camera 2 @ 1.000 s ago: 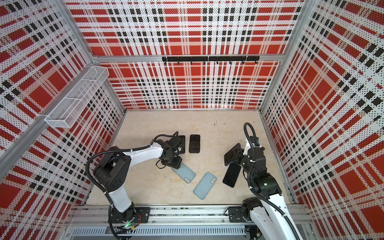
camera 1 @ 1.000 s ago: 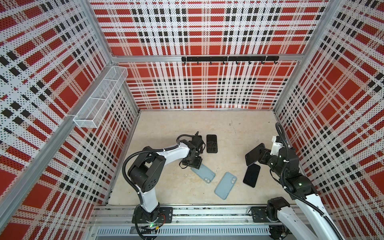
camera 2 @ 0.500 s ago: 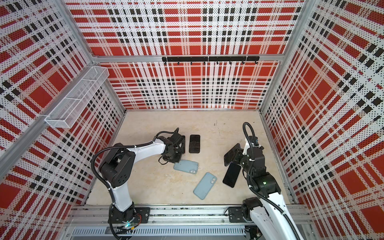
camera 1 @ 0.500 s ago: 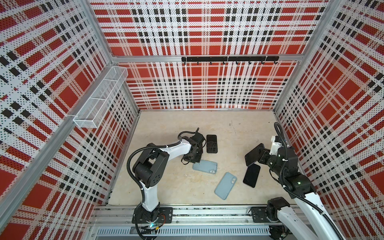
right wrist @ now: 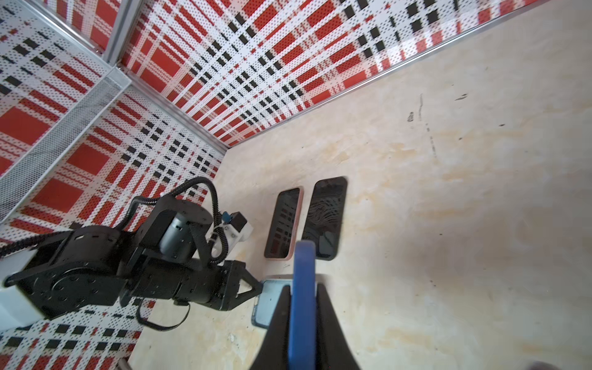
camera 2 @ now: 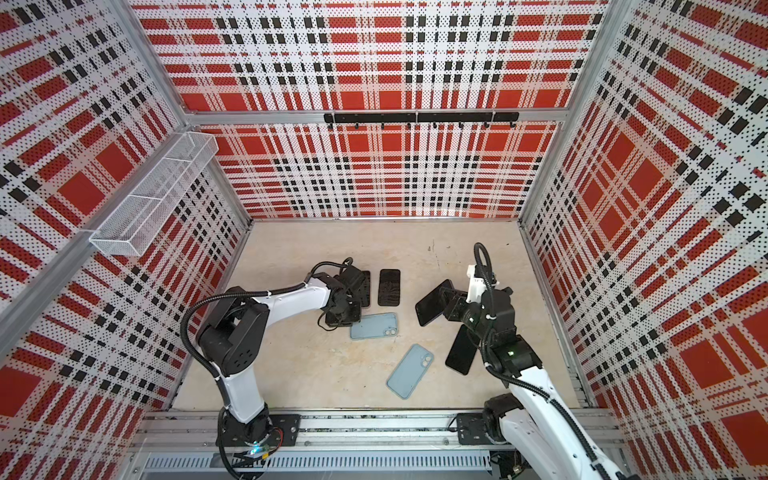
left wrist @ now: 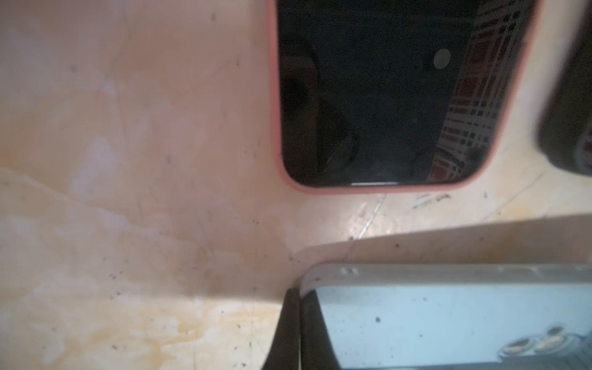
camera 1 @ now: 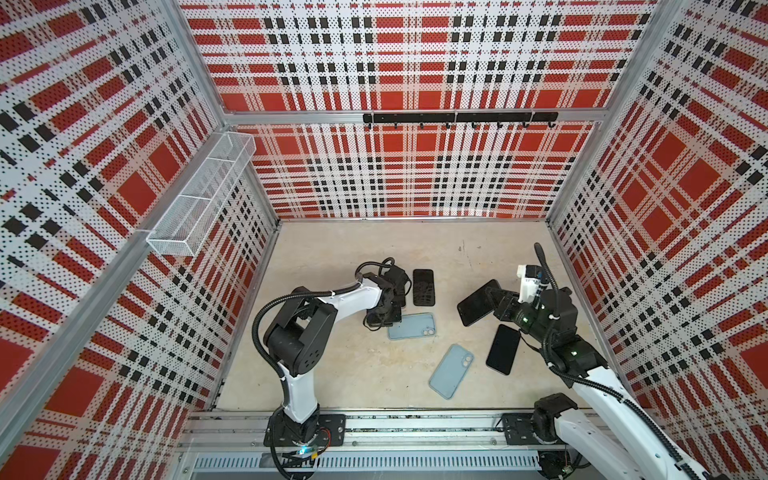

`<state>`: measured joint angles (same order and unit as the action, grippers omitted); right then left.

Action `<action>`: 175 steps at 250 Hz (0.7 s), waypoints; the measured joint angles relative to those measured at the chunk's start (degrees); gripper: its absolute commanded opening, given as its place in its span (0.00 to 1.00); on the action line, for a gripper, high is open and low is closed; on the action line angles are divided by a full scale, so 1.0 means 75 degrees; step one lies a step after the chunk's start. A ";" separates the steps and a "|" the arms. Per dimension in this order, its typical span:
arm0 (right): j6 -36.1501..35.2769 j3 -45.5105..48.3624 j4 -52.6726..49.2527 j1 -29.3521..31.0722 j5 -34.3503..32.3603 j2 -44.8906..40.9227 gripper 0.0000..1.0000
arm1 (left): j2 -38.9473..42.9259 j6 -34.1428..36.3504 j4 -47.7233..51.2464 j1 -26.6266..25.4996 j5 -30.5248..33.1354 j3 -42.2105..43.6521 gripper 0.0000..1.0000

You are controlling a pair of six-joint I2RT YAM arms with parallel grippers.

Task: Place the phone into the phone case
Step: 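Bring the blue-edged phone over the light blue case with the right gripper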

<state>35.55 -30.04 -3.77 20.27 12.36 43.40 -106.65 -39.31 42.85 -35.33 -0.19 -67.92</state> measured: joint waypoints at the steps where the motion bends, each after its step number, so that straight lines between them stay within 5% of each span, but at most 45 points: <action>1: 0.0012 0.0009 0.0020 0.0017 -0.0006 0.0012 0.00 | 0.0000 -0.0015 0.0000 0.0000 -0.0003 0.0003 0.00; 36: 0.0356 0.0291 0.0935 0.0886 -0.0323 0.0749 0.00 | 0.0085 -0.0367 0.0076 0.0000 -0.0195 0.0137 0.29; 92: 0.0880 0.0475 0.2226 0.1955 -0.1008 0.2285 0.00 | 0.0554 -0.0542 0.0154 0.0061 -0.0344 0.0504 0.61; 175: 0.1440 0.0460 0.3774 0.3060 -0.2340 0.3966 0.00 | 0.3410 -0.1067 -0.1603 0.0562 -0.0979 0.2372 0.88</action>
<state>46.35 -26.59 24.53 43.22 -5.19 73.14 -81.08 -47.31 30.83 -31.11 -7.53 -50.13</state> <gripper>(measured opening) 0.125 0.829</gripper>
